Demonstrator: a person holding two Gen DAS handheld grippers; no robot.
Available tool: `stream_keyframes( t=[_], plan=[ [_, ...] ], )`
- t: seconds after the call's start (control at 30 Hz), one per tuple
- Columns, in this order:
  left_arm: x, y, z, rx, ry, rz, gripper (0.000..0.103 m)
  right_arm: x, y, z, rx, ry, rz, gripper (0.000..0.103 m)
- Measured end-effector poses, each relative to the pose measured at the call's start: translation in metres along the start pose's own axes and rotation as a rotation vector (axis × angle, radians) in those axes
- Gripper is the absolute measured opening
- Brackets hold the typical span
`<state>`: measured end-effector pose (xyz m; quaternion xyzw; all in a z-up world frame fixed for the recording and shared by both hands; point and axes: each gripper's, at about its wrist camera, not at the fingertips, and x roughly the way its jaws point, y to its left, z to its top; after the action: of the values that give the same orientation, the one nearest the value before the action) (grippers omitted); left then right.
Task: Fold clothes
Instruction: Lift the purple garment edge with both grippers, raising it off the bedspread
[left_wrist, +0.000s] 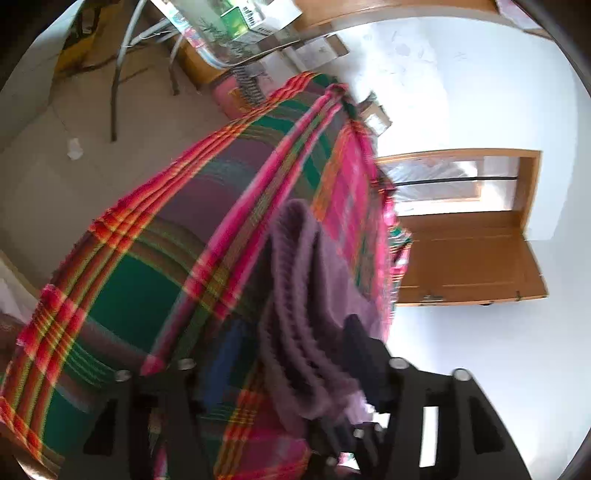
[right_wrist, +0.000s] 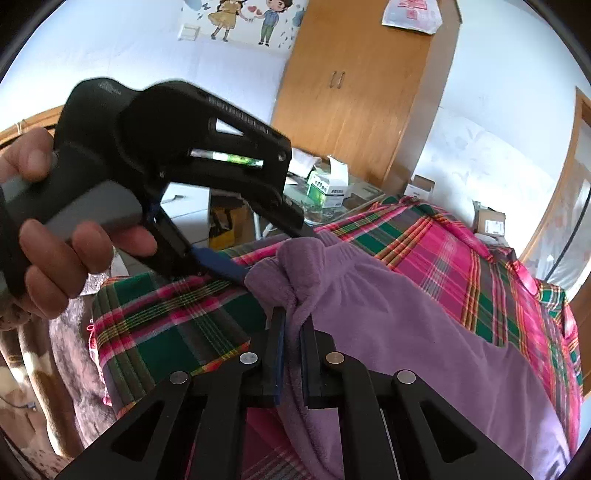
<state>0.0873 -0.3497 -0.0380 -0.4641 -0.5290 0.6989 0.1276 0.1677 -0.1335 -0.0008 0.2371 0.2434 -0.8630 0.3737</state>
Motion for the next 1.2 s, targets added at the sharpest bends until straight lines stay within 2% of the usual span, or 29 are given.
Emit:
stream_keyframes(
  t=[0.33, 0.67, 0.83, 0.9, 0.97, 1.07, 1.2],
  plan=[
    [0.014, 0.001, 0.007, -0.050, 0.021, -0.049, 0.061, -0.011, 0.007, -0.002, -0.007, -0.024, 0.009, 0.007],
    [0.036, -0.013, 0.024, -0.010, 0.059, -0.021, 0.060, -0.017, 0.008, -0.005, 0.004, -0.038, 0.021, 0.007],
    [0.046, -0.023, 0.031, 0.043, 0.072, 0.016, 0.046, -0.020, 0.011, -0.005, 0.011, -0.033, 0.032, 0.007],
    [0.052, -0.023, 0.034, 0.045, 0.090, 0.031, 0.030, -0.020, 0.012, -0.005, 0.015, -0.029, 0.039, 0.007],
    [0.055, -0.022, 0.037, 0.038, 0.096, 0.028, 0.020, -0.019, 0.012, -0.005, 0.022, -0.023, 0.046, 0.007],
    [0.054, -0.021, 0.040, 0.059, 0.083, 0.022, 0.016, -0.016, 0.011, -0.003, 0.039, -0.008, 0.067, 0.007],
    [0.049, -0.023, 0.044, 0.100, 0.068, 0.017, 0.014, -0.012, 0.019, 0.001, 0.017, -0.003, 0.051, 0.006]
  ],
)
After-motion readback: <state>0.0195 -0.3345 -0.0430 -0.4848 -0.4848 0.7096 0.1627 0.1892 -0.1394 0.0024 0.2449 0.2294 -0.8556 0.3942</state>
